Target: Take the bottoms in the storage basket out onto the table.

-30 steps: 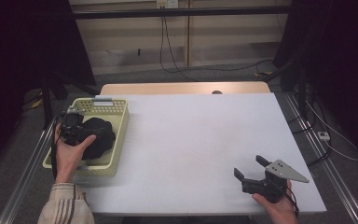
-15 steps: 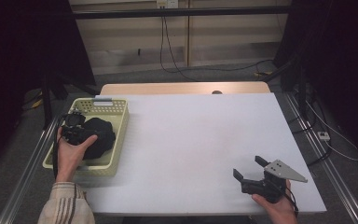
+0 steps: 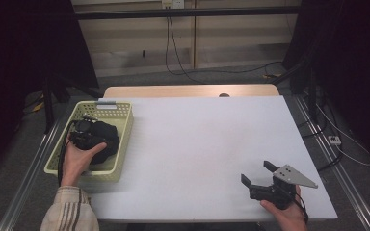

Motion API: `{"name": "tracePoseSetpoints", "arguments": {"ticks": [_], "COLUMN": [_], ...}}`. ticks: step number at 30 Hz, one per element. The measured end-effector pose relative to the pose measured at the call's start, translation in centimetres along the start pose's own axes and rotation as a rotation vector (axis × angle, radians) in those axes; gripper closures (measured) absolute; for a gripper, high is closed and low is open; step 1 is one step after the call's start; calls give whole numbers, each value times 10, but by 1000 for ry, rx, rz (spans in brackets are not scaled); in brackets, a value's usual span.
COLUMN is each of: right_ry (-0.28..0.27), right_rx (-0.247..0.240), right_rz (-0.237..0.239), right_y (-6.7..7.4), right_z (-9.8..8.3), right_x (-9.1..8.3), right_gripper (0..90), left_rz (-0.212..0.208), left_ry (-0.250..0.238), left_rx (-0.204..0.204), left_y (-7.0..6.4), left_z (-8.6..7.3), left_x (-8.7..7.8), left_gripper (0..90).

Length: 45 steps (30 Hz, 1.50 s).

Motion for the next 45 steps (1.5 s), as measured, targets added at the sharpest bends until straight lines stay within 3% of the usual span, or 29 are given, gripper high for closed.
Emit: {"name": "tracePoseSetpoints", "arguments": {"ticks": [7, 11, 21, 25, 30, 36, 45], "right_ry": [-1, 0, 3, 3, -6, -5, 2], "right_rx": [-3, -2, 0, -5, 0, 0, 2], "right_rz": [0, -2, 1, -3, -14, -11, -7], "right_y": [0, 0, 0, 0, -2, -1, -1], "right_z": [0, 0, 0, 0, 1, 1, 0], "right_x": [0, 0, 0, 0, -1, -1, -1], "right_gripper": [48, 48, 48, 50, 52, 52, 54], "left_rz": [44, 67, 51, 53, 51, 39, 30], "left_ry": [17, 30, 19, 21, -19, -44, -132], "left_rx": [12, 12, -36, -34, -65, -62, -96], "left_y": [-1, 0, 2, 2, 3, 4, 4], "left_z": [-2, -2, -1, -1, 1, 2, 9], "left_x": [0, -1, -7, -8, -13, -19, -27], "left_gripper": [112, 257, 501, 517, 531, 533, 540]}}
Point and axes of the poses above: each handheld gripper's, and its own axes: x roughly forward along the jaws, z roughly out of its top, y roughly to its left, the point moved 8 cm from there along x, roughly forward along the jaws, and after that the axes turned 1 degree about -y, right-handed, at the moved point
